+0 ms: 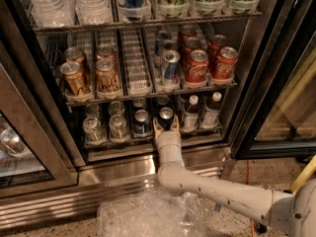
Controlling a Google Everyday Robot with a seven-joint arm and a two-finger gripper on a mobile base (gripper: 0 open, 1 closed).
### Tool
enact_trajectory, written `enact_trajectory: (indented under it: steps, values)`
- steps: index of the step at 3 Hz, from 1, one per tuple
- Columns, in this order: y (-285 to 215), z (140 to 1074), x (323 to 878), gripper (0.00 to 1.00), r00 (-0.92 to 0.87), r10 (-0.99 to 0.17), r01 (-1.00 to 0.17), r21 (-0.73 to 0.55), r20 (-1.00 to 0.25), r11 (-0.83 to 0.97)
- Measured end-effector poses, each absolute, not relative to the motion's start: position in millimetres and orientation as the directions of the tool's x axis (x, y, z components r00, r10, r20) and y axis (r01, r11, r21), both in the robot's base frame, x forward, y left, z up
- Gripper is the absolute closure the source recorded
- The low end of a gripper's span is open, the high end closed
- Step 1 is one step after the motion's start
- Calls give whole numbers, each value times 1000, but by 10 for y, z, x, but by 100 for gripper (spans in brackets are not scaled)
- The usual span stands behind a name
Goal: Pick pepsi can from bottom shelf of fridge
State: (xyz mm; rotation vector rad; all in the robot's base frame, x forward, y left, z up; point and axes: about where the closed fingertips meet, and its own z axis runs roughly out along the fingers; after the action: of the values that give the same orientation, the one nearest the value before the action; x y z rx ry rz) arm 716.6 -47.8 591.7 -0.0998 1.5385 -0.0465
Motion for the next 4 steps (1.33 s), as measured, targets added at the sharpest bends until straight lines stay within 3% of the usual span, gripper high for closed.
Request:
enact_trajectory:
  steps: [1,2,4]
  values:
    - [-477,5921,7165,95,33,-94,-33,-95,-995,995]
    - [-476,6217,7080,100,73,-113,-36,-116,-991,993]
    - [-310,6873,6705,100,129,-93,-202,-118,-987,972]
